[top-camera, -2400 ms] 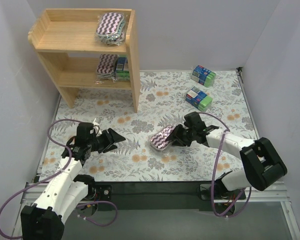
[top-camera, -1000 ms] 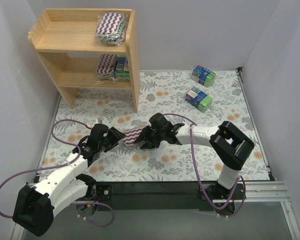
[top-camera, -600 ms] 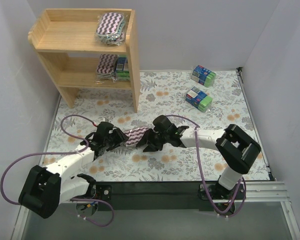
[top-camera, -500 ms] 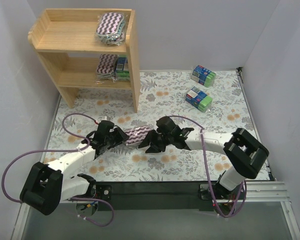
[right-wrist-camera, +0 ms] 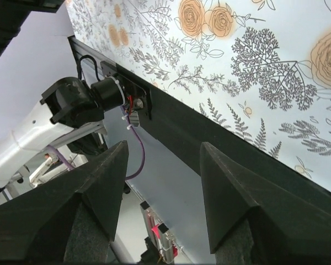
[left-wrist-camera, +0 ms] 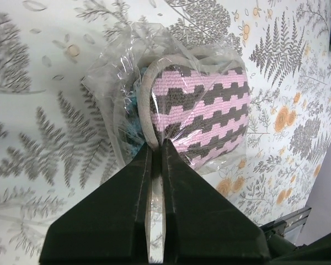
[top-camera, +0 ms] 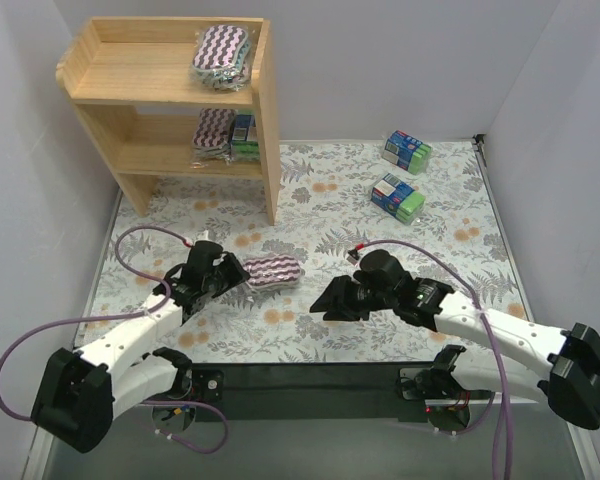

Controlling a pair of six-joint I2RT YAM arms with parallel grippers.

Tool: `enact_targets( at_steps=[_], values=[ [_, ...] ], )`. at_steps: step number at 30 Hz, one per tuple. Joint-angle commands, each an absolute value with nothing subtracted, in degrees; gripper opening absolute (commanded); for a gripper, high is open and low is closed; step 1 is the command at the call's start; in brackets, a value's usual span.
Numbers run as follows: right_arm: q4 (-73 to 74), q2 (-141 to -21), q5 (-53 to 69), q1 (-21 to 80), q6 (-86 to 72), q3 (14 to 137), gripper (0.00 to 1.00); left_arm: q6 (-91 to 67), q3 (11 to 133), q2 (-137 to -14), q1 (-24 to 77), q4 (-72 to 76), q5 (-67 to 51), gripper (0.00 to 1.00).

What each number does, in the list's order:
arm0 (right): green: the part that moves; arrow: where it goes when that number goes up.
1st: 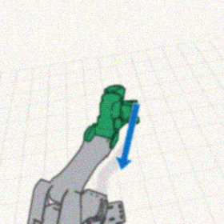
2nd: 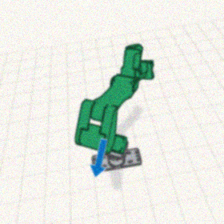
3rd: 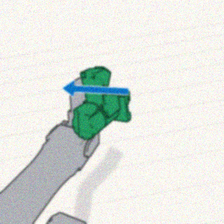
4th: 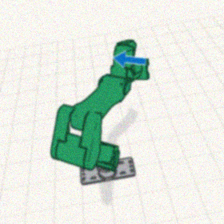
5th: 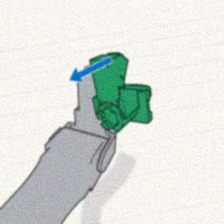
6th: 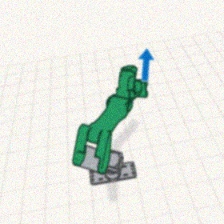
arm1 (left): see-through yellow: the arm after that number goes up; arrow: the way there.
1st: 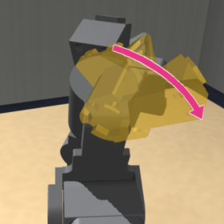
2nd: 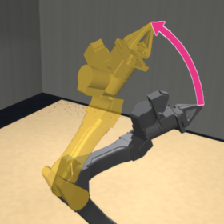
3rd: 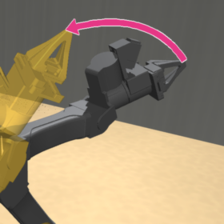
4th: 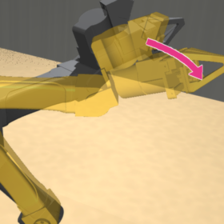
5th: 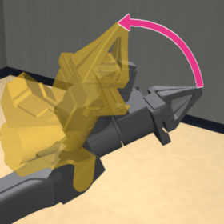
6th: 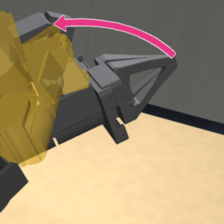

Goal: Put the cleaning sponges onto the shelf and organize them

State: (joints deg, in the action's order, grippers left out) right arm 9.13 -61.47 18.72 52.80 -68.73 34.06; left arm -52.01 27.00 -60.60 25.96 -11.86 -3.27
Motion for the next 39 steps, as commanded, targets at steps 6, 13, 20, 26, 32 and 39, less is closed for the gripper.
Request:
enact_targets(
  at_steps=[6, 13, 20, 26, 32, 39],
  values=[
    [20.7, -51.9, 16.3, 52.9, -65.8, 34.7, 0.49, -66.0, 42.1, -44.4, 25.0, -52.0, 12.0, 0.0],
    [23.6, -50.3, 16.8, 52.4, -64.5, 36.8, 0.49, -80.6, 62.5, -39.0, 25.0, -73.6, 23.2, 0.0],
    [25.0, -52.8, 17.8, 51.4, -61.5, 39.7, 0.49, -82.5, 76.4, -43.3, 25.0, -77.4, 35.5, 0.0],
    [26.8, -53.0, 17.8, 50.6, -59.4, 41.6, 0.49, -77.2, 80.5, -48.9, 25.0, -66.9, 39.5, 0.0],
    [29.0, -51.5, 17.8, 49.7, -58.2, 41.9, 0.49, -69.8, 88.5, -54.9, 25.0, -57.2, 43.7, 0.0],
    [30.5, -51.0, 18.5, 48.4, -56.4, 42.7, 0.49, -66.0, 87.3, -56.4, 24.0, -48.4, 33.0, 0.0]
  ],
)
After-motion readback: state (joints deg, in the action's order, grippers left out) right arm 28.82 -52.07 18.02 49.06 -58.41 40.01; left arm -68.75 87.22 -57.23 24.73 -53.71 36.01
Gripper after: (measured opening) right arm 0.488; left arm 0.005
